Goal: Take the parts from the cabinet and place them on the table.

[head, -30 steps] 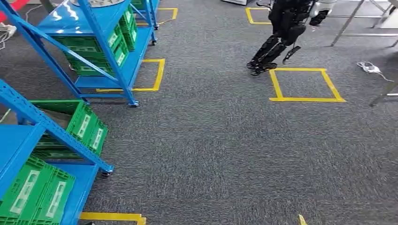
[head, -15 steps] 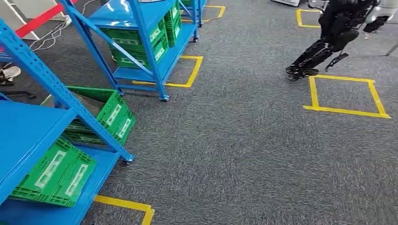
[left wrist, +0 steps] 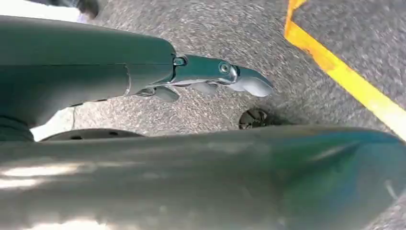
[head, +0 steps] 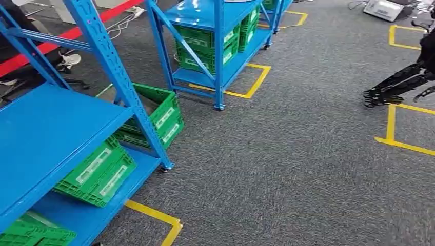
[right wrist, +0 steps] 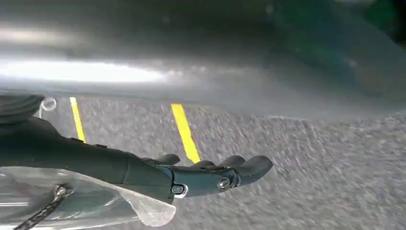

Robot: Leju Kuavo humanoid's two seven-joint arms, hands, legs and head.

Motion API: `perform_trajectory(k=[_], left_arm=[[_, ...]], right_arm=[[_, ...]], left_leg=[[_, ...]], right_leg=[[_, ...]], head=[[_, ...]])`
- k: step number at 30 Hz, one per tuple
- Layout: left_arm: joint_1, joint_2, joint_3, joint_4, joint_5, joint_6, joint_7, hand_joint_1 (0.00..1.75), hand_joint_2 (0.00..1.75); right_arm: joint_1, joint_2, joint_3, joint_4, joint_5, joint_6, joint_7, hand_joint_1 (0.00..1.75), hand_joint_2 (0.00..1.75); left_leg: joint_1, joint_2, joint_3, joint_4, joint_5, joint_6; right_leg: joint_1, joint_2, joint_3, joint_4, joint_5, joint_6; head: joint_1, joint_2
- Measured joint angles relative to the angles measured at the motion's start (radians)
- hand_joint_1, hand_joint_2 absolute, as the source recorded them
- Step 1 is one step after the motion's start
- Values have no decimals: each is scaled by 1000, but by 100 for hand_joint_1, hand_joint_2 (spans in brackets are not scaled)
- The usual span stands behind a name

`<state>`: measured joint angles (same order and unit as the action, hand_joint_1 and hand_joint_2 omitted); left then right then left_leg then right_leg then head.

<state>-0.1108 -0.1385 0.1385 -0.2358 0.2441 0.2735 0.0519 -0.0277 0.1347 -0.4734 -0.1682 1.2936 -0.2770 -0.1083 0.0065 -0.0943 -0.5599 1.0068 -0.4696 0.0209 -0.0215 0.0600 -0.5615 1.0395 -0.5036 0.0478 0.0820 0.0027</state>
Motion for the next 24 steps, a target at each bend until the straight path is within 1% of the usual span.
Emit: perform_trajectory(k=[1,2,3,4,5,6,7,8,9,10,11,12,13,14,15,16,17,18,19,20,21,22,23,24], left_arm=[[-1,0,0,0,0,0,0,0,0],[-2,0,0,0,0,0,0,0,0],[-1,0,0,0,3,3,-2,0,0],[1,0,0,0,10,5,-5,0,0],[2,2,0,0,11,8,-9,0,0],[1,1,0,0,17,12,-15,0,0],[-3,0,0,0,20,19,-19,0,0],[-8,-1,0,0,23,22,-24,0,0],[-14,-1,0,0,27,23,-26,0,0],[-16,-3,0,0,31,25,-29,0,0],[-16,-3,0,0,37,27,-30,0,0],[-15,-3,0,0,42,28,-30,0,0],[-15,-3,0,0,43,29,-29,0,0],[-17,-3,0,0,45,31,-29,0,0],[-19,-3,0,0,45,31,-30,0,0],[-23,-3,0,-1,45,31,-30,0,0],[-28,-3,0,-2,47,31,-30,0,0],[-29,-3,0,-2,48,31,-30,0,0],[-27,-3,0,-2,52,31,-30,0,0],[-24,-1,1,-2,54,31,-30,0,0],[-22,-2,1,-2,63,31,-30,0,0],[-25,-1,2,-2,70,30,-30,0,0],[-30,-1,3,-2,77,24,-29,0,0],[-34,-3,3,-2,83,15,-27,0,0]], right_arm=[[1,0,1,2,0,0,0,0,0],[-1,0,2,2,2,0,0,0,0],[-3,0,5,2,7,2,3,0,0],[-2,-2,8,2,14,2,10,0,0],[-4,-2,11,2,19,4,12,0,0],[-7,-2,18,2,28,5,13,0,0],[-7,-2,23,2,35,5,14,0,0],[-7,-1,26,2,39,5,15,0,0],[-7,-1,33,2,45,6,16,0,0],[-8,-2,39,1,50,9,16,0,0],[-13,-2,44,-1,53,18,17,0,0],[-20,-2,49,-3,57,24,17,0,0],[-28,-1,53,-4,60,28,17,0,0],[-35,0,59,-6,61,33,17,0,0],[-39,0,63,-6,62,34,17,0,0],[-39,0,66,-7,62,35,17,0,0],[-41,0,66,-10,62,35,18,0,0],[-44,0,68,-11,63,35,18,0,0],[-47,0,71,-11,66,35,18,0,0],[-53,0,77,-13,71,40,19,0,0],[-55,0,85,-17,80,52,21,0,0],[-57,0,94,-19,87,63,22,0,0],[-61,0,108,-21,96,80,26,0,0],[-64,0,122,-23,104,98,28,0,0]], left_leg=[[-6,-11,-6,8,-3,-10],[-4,-22,-12,9,0,-15],[-1,-31,-15,7,3,-22],[3,-41,-16,3,8,-29],[2,-51,-21,6,6,-34],[-1,-2,-24,19,-6,-37],[-4,46,-44,63,-37,-41],[-3,68,-76,134,-75,-45],[-2,80,-118,225,-117,-47],[-1,84,-149,293,-141,-48],[0,86,-160,320,-140,-48],[0,87,-147,298,-115,-46],[-1,89,-115,236,-76,-42],[-4,101,-66,142,-29,-35],[-10,131,-19,54,9,-24],[-20,178,1,19,-14,-19],[-24,172,-2,6,-8,-13],[-25,160,-5,9,-7,-10],[-26,147,-8,9,-7,-8],[-24,135,-8,1,-4,-2],[-12,124,2,-11,5,2],[-11,117,4,-14,7,5],[-10,103,0,-14,9,10],[-10,91,-1,-14,10,11]], right_leg=[[-1,34,12,-21,-17,-1],[0,23,21,-20,-16,-11],[3,14,19,-19,-16,-16],[7,4,19,-18,-15,-24],[1,-10,21,-25,-10,-32],[1,-23,22,-27,-8,-38],[2,-36,22,-27,-10,-47],[4,-52,22,-27,-11,-48],[6,-72,22,-27,-13,-51],[8,-88,22,-27,-14,-53],[10,-104,22,-27,-15,-54],[11,-116,24,-27,-17,-54],[13,-127,26,-27,-18,-54],[16,-139,31,-27,-21,-53],[18,-150,37,-27,-24,-53],[21,-162,40,-29,-26,-50],[26,-176,38,-26,-29,-45],[25,-190,39,-29,-29,-44],[25,-199,42,-32,-29,-42],[26,-211,50,-35,-30,-36],[21,-178,37,-28,-40,-26],[20,-120,31,-7,-53,-21],[18,-82,-2,64,-95,-19],[16,-71,-41,143,-130,-17]], head=[[0,0],[-3,0],[-2,0],[-2,0],[-1,0],[-3,0],[-11,0],[-13,0],[-12,0],[-12,0],[-12,0],[-12,0],[-13,0],[-13,0],[-13,0],[-11,0],[-14,0],[-10,0],[-12,0],[-13,0],[-13,0],[-8,0],[-5,0],[-4,0]])
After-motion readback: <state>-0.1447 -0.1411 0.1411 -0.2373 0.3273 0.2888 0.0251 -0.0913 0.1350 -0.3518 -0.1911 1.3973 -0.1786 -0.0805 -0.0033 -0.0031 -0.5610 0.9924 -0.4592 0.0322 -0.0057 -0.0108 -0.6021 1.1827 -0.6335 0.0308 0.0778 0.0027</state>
